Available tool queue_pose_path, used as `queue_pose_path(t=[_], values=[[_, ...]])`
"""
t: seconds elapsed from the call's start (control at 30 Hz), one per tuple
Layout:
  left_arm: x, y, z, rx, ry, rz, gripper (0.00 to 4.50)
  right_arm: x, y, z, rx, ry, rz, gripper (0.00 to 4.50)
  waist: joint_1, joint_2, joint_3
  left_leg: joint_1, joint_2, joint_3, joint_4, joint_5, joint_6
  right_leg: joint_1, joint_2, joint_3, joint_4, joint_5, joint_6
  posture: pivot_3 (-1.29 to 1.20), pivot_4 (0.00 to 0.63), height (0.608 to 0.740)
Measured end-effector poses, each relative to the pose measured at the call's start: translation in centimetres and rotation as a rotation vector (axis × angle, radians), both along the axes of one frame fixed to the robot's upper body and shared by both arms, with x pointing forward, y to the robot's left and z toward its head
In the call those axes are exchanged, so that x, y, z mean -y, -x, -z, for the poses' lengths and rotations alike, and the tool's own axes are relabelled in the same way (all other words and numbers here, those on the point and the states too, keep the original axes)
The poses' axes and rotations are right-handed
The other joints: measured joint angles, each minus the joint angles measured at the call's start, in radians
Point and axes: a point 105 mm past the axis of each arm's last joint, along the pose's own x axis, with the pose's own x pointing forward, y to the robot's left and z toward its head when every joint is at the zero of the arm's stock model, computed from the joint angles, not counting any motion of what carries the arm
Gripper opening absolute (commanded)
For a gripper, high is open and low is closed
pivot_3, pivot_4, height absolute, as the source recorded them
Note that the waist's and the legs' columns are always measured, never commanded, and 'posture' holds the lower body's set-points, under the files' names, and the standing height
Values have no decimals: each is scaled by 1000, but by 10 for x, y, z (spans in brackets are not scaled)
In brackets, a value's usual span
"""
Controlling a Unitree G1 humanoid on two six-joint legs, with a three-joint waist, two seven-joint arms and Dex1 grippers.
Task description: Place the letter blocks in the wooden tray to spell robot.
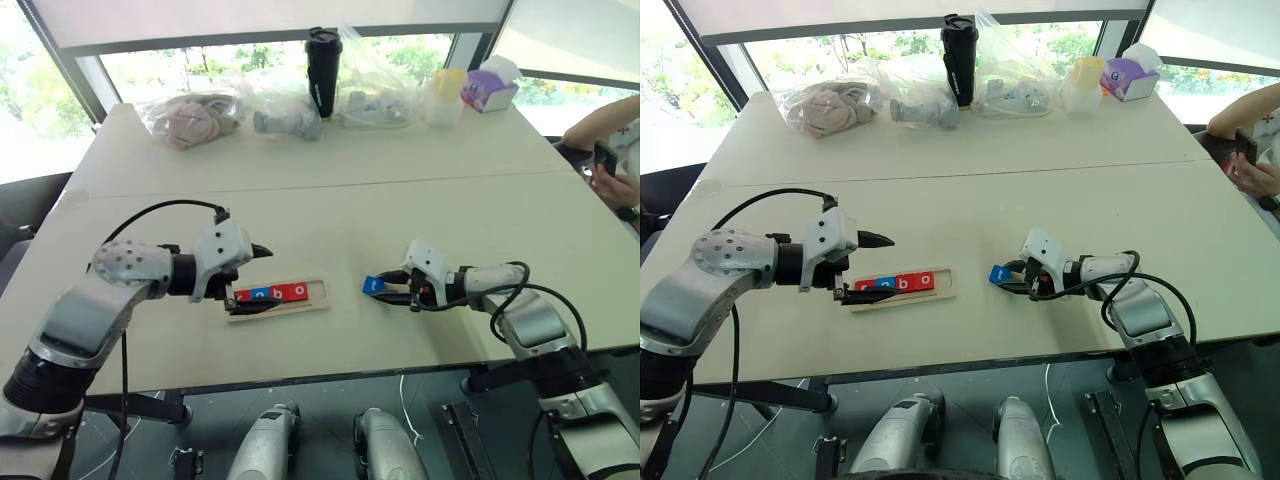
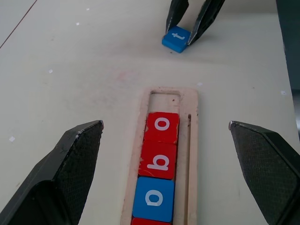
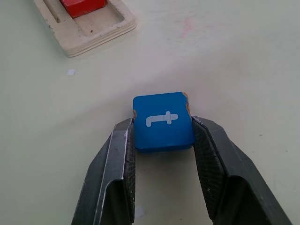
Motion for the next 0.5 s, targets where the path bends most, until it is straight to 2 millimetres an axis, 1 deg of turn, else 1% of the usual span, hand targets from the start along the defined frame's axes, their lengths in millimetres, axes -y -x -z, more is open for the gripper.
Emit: queue_pose_path(t=[0.07, 0.17, 0.23, 0.27, 0.33, 0.4, 0.5], values=[[-2, 0, 1, -4, -9, -5, 4500, -5, -1, -10, 10, -12, -20, 1153, 0, 0, 0, 0, 0, 0, 0, 0, 1, 0, 0, 0, 0, 0, 0, 0, 150, 740], [-8, 3, 4, -18, -28, -16, 4500, -22, -4, -38, 62, -29, -104, 1153, -6, 0, 0, 0, 0, 0, -1, 0, 1, -1, 0, 0, 1, 0, 0, 0, 150, 740], [-11, 7, 10, -40, -38, -15, 4500, -39, -4, -55, 103, -33, -181, 1153, -6, 0, 0, 0, 1, 0, -1, 1, 1, -1, 0, 0, 1, 0, 0, 0, 150, 740], [-10, 10, 12, -49, -42, -9, 4500, -50, -3, -60, 110, -37, -229, 1153, -5, 0, 0, 0, 1, 0, -1, 1, 1, -2, 0, 0, 1, 0, 0, 0, 150, 740], [-9, 13, 14, -51, -46, 2, 4500, -68, 1, -59, 102, -36, -308, 1153, -2, 0, 0, 0, 0, 0, -1, 1, 1, -1, 0, 0, 0, 0, 0, 0, 150, 740], [-10, 13, 15, -47, -55, -2, 4500, -82, 4, -50, 77, -20, -366, 1153, 3, 0, 0, 0, 0, 0, -1, 0, 0, -2, 0, 0, 0, 0, 0, 0, 150, 740], [-13, 13, 17, -40, -61, -28, 4500, -90, 2, -33, 40, 44, -424, 1153, 0, 0, 0, 0, -1, 0, 0, 0, -1, -4, 0, 0, 0, 0, 0, 0, 150, 740]])
